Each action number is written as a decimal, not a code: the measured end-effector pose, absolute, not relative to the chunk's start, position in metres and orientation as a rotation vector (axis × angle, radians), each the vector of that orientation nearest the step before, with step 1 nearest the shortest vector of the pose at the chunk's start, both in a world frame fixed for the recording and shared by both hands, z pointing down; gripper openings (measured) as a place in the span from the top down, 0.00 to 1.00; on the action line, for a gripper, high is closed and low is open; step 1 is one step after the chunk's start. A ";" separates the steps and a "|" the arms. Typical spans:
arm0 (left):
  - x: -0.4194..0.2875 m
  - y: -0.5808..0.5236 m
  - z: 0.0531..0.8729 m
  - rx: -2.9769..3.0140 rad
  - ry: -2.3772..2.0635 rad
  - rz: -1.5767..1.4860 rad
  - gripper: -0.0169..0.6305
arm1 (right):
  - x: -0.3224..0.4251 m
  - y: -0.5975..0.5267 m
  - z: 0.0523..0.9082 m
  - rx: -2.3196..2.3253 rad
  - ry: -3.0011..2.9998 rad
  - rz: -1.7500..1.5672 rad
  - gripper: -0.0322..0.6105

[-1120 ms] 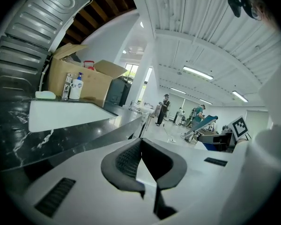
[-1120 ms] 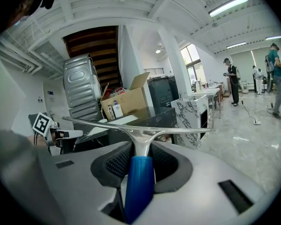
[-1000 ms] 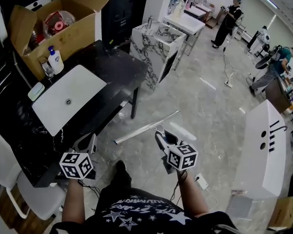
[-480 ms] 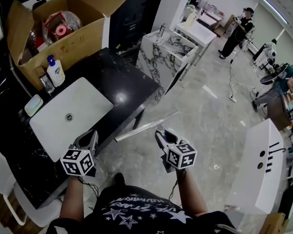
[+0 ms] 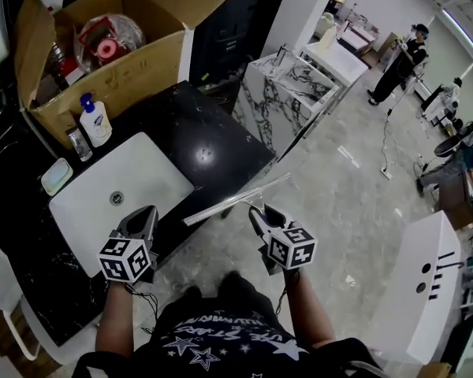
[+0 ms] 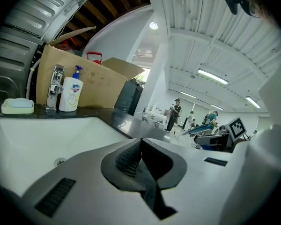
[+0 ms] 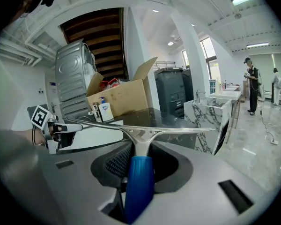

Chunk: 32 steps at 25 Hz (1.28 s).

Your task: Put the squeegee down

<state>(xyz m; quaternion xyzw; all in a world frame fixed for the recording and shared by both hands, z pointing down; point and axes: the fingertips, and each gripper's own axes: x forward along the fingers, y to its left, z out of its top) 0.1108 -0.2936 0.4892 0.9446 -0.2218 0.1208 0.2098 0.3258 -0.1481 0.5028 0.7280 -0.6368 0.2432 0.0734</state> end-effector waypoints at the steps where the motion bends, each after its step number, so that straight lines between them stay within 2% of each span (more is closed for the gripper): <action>1: 0.112 -0.297 0.491 2.620 -0.636 0.338 0.94 | 0.331 -0.157 0.503 2.170 -1.926 0.723 0.74; 12: 0.118 -0.356 0.494 2.496 -1.008 0.274 0.94 | 0.383 -0.288 0.500 1.804 -2.151 0.547 0.74; 32: 0.106 -0.365 0.495 2.158 -1.556 0.172 0.94 | 0.379 -0.434 0.526 0.891 -2.384 0.197 0.74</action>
